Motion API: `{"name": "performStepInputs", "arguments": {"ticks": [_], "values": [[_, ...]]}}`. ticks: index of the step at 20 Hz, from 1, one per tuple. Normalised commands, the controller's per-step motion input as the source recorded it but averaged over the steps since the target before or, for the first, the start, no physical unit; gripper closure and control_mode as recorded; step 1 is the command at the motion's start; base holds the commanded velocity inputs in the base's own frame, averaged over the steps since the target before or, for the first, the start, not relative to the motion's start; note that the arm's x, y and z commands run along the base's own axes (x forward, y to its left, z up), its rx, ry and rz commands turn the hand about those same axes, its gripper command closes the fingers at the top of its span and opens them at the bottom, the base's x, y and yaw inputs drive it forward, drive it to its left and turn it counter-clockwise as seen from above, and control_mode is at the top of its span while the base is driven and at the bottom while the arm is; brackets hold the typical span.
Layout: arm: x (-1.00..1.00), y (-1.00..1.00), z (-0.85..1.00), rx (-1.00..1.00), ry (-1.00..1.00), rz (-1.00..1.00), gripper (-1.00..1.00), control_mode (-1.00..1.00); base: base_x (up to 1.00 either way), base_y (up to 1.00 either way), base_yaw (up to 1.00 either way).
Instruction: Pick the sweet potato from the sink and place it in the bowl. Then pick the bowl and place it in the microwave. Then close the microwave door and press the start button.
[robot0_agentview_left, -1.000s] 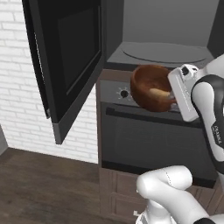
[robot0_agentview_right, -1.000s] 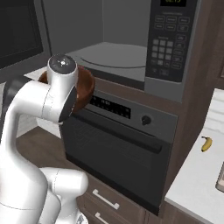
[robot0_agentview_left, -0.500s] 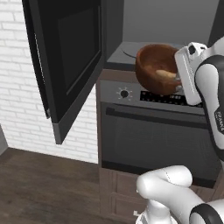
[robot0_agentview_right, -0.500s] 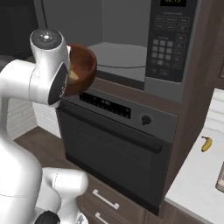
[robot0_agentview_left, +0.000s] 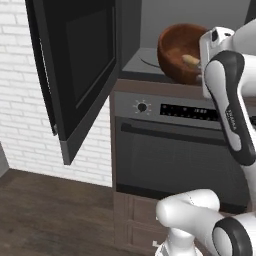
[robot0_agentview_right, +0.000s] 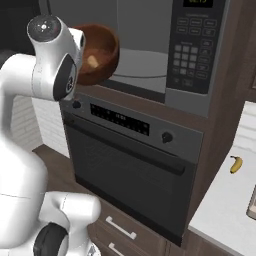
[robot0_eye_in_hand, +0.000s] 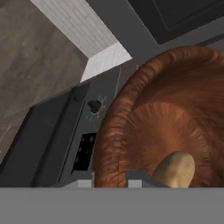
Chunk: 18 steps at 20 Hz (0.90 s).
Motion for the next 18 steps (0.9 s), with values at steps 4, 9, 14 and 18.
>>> {"name": "performStepInputs", "arguments": {"ticks": [4, 9, 14, 18], "values": [[0.89, -0.23, 0.14, 0.00, -0.05, -0.14, 1.00, -1.00, 0.00, 0.00, 0.00], [0.65, -0.32, 0.23, 0.00, -0.01, -0.11, 1.00, -1.00, 0.00, 0.00, 0.00], [0.43, -0.34, 0.18, 0.01, 0.09, -0.05, 1.00, -1.00, 0.00, 0.00, 0.00], [0.72, -0.36, 0.00, 0.00, 0.10, -0.01, 1.00, -1.00, 0.00, 0.00, 0.00]]}}
